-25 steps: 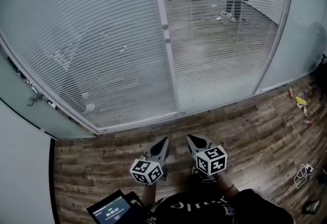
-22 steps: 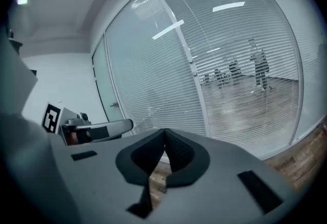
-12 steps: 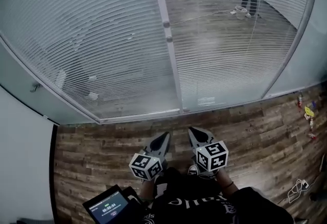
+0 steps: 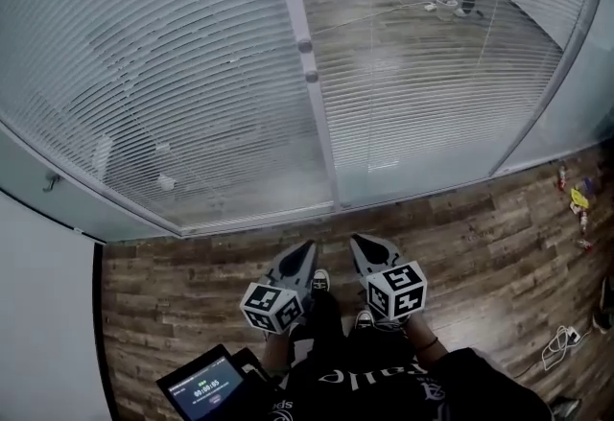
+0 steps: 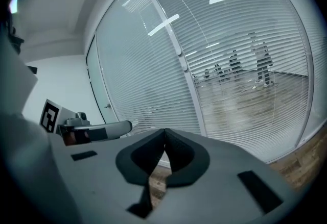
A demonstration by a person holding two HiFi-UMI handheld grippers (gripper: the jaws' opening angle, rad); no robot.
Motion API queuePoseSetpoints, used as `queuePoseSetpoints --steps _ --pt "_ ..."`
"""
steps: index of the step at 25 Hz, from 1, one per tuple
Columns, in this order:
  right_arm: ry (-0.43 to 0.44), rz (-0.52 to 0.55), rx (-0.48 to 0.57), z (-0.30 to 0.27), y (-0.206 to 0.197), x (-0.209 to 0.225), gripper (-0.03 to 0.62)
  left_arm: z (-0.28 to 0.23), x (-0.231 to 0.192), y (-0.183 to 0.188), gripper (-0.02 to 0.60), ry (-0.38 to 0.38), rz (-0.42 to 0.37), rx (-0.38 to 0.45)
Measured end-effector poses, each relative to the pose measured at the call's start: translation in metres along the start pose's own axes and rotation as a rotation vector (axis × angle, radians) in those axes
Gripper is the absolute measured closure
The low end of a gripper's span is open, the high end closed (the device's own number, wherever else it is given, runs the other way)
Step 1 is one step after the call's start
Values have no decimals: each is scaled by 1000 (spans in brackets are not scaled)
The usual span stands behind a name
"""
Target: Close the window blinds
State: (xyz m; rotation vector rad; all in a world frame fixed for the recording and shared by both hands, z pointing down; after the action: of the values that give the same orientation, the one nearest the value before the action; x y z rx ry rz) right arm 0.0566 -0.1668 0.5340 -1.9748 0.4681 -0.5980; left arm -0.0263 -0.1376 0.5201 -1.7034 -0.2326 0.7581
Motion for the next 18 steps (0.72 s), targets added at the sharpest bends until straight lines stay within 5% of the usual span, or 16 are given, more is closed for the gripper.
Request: queuePoseSetpoints --steps 7,18 --pt "-96 75 51 -89 56 6 577 -45 -82 49 577 -78 -73 -19" --pt "-308 443 188 -214 176 7 556 -84 -172 105 577 -171 -83 -26"
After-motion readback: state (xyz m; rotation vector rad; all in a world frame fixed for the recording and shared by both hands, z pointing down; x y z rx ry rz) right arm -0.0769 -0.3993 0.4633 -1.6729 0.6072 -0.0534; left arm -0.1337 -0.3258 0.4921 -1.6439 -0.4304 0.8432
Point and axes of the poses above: the fingertips, and each gripper's own axes: z backward along the fingers, x to its right, y out of its top, the point moved 1 cm from there along z, backward along the fingers, and after that the axes turned 14 degrees about -y, right-handed, at the moved point
